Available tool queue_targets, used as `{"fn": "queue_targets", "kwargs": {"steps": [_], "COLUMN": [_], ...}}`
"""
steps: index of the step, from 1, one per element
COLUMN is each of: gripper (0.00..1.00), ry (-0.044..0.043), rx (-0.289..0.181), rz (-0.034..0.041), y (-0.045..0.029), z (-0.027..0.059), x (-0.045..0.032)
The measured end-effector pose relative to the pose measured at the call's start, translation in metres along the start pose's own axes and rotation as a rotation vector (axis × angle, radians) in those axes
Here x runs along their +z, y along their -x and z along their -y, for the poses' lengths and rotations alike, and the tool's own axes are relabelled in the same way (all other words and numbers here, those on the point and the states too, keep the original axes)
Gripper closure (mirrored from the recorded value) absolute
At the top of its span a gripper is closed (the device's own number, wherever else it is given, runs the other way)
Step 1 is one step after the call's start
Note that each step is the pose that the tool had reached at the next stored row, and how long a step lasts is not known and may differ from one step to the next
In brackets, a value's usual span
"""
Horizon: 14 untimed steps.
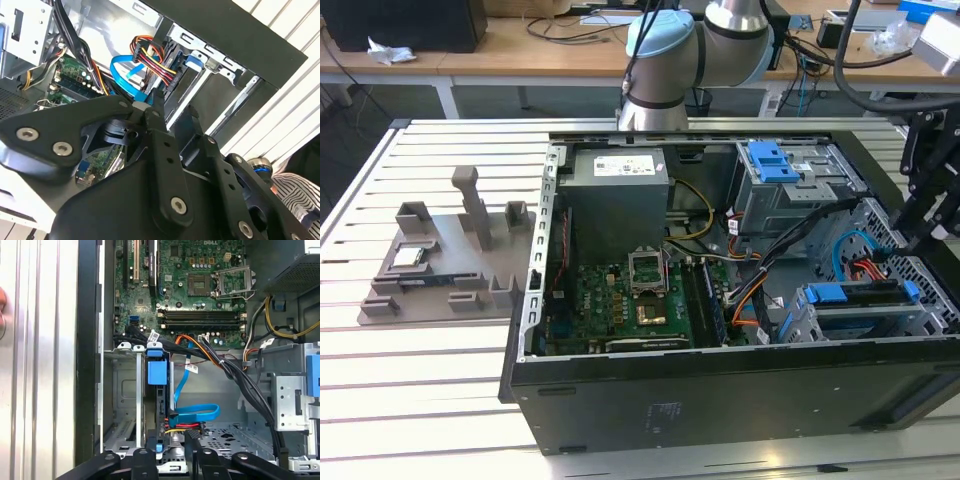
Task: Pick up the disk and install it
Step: 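Insert the second disk wire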
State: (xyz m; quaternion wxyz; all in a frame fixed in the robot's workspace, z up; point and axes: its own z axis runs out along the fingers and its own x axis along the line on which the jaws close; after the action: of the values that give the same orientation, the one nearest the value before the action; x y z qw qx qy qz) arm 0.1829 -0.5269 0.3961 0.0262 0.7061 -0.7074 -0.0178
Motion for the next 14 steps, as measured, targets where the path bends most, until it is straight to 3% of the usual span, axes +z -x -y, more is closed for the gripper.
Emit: {"fn": "queue_targets", "kwargs": {"steps": [8, 14], "gripper": [0.64, 0.64], "ry": [0.0, 0.0], "rx": [0.0, 0.0], "rz": [0.0007, 0.0028], "y": [-0.0068, -0.0065], "z": [-0.0059, -0.007], "x": [0.0116, 0.0187]}}
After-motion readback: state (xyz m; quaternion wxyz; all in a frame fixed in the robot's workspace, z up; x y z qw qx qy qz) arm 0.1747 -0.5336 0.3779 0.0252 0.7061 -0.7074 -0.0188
